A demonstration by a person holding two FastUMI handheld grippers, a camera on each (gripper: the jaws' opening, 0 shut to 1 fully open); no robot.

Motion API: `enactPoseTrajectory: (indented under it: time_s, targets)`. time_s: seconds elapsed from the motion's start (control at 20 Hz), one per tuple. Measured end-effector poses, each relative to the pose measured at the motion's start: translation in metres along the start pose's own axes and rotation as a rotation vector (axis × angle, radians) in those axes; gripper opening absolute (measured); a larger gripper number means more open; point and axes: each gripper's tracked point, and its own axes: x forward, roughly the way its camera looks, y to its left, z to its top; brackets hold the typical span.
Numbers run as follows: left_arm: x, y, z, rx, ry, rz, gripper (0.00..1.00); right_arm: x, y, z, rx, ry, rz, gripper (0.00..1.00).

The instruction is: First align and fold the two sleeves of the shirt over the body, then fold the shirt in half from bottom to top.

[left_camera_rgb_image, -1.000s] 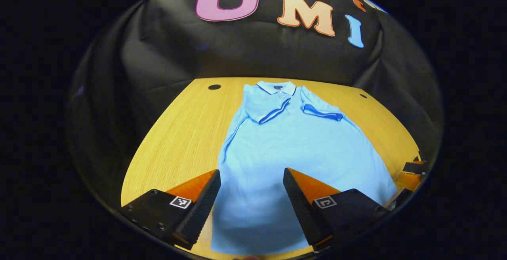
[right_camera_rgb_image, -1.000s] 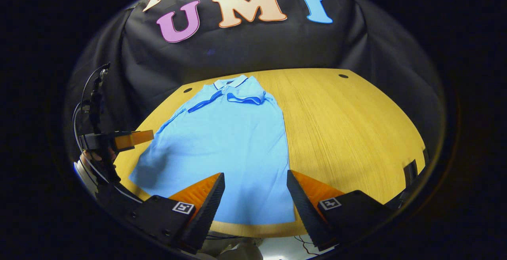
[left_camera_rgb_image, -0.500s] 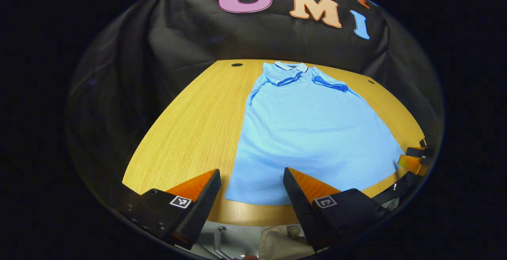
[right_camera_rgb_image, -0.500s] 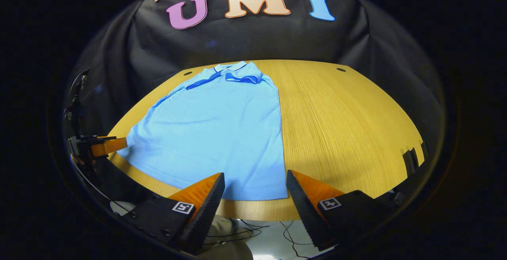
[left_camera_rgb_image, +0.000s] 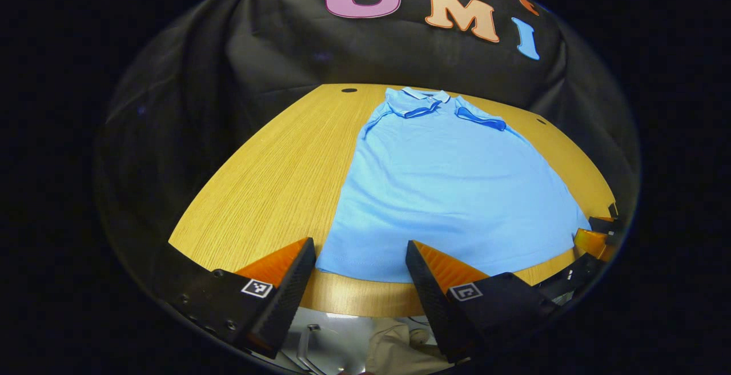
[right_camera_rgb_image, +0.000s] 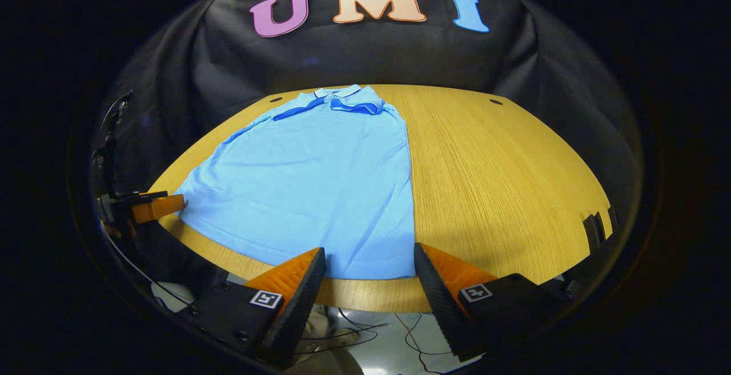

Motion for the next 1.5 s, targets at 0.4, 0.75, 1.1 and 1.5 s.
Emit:
enactPoseTrajectory:
  time_s: [0.4, 0.75, 1.1, 1.5]
  targets:
    - [0.002, -0.028, 0.002, -0.027, -0.027, -0.012, 0.11, -0.004, 0.022, -0.005, 0.032, -0.008, 0.063, 0.38]
    - [0.001, -0.028, 0.003, -0.048, -0.029, -0.015, 0.03, 0.0, 0.034, -0.007, 0.06, -0.005, 0.139, 0.1]
    - [-0.003, -0.036, 0.003, -0.049, -0.03, -0.019, 0.0, -0.004, 0.035, -0.006, 0.037, 0.009, 0.158, 0.06]
    - [-0.012, -0.04, 0.044, -0.086, -0.086, -0.035, 0.0, -0.014, 0.032, 0.036, 0.062, -0.072, 0.168, 0.03]
